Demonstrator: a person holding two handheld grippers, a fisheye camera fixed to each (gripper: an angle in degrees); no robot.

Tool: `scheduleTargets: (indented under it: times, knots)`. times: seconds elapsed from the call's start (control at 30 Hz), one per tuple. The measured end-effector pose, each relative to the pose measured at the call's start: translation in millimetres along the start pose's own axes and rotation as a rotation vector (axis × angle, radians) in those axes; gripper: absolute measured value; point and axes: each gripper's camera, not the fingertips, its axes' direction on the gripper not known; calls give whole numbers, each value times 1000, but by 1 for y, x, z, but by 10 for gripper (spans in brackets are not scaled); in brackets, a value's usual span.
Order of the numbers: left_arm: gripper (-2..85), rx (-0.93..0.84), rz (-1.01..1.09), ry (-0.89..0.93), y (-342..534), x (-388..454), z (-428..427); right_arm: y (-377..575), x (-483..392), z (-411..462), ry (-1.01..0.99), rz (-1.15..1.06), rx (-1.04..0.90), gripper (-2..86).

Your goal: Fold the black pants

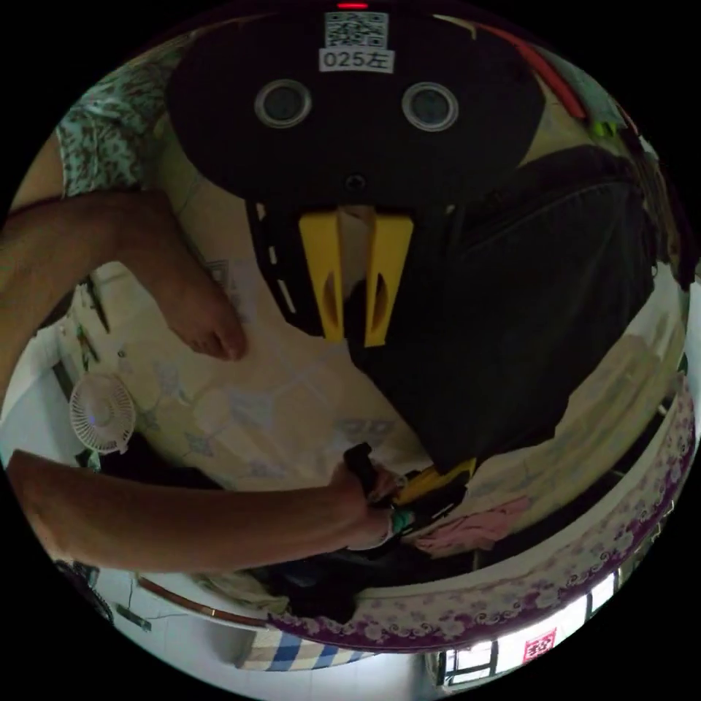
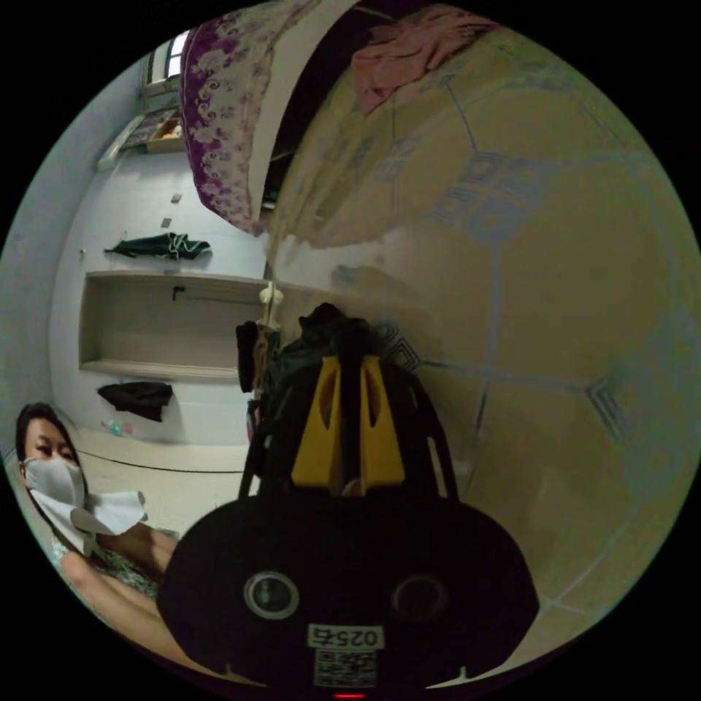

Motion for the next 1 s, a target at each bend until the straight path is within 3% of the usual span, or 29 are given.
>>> scheduleTargets:
  times: [0.17,0.27,0.37,0.5,0.57,0.63,0.73,0.83,1.0]
  knots:
    - [-16,91,-181,622,-25,-59,-6,34,20,-113,-132,132,108,38]
    - [-16,263,-138,798,-44,-79,-53,60,11,-172,-388,198,204,37]
    - [-16,444,-137,790,-40,-121,-115,64,-39,-189,-484,108,183,38]
    - [-13,569,-294,730,1,-185,-166,43,-112,-150,-360,-118,94,56]
    - [-7,551,-562,555,44,-228,-167,22,-125,-94,-243,-224,24,87]
    - [5,539,-802,423,82,-261,-158,6,-112,-51,-246,-271,-52,87]
    - [48,567,-1089,374,138,-308,-146,1,-73,-33,-340,-147,-39,114]
    - [81,607,-1120,322,142,-315,-161,28,-58,-65,-316,-161,32,140]
    - [122,381,-973,257,85,-323,-160,92,-22,-124,-101,-72,133,187]
